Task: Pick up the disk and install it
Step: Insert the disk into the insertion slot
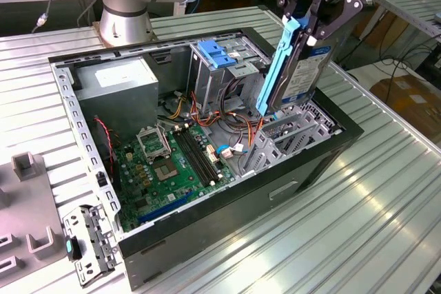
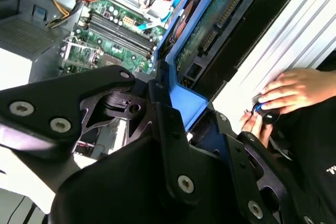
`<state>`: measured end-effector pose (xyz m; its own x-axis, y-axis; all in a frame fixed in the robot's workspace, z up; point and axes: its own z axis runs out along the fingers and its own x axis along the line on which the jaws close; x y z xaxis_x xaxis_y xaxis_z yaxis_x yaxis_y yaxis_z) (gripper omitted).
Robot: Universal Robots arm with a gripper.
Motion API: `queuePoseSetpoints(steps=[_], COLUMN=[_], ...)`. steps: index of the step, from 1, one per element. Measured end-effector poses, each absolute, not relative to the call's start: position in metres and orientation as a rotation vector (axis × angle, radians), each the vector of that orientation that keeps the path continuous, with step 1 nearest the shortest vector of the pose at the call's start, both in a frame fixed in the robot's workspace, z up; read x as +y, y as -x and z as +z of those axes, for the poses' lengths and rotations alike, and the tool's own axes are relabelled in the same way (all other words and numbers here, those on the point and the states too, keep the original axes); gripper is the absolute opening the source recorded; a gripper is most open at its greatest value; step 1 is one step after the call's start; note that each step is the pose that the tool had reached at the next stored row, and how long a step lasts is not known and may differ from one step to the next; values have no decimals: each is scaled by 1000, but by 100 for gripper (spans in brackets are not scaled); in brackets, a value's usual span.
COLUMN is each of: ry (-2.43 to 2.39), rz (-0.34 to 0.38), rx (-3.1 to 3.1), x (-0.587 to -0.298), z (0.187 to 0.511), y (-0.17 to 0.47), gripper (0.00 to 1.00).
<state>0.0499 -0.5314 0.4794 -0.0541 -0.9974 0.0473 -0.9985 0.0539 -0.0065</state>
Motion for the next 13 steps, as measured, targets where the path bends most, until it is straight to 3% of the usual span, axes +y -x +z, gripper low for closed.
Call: queuePoseSetpoints(steps=[13], ry=[-2204], rz=[53], rx=[-2203], x=[-551], z=[463], y=[-53], gripper=[37])
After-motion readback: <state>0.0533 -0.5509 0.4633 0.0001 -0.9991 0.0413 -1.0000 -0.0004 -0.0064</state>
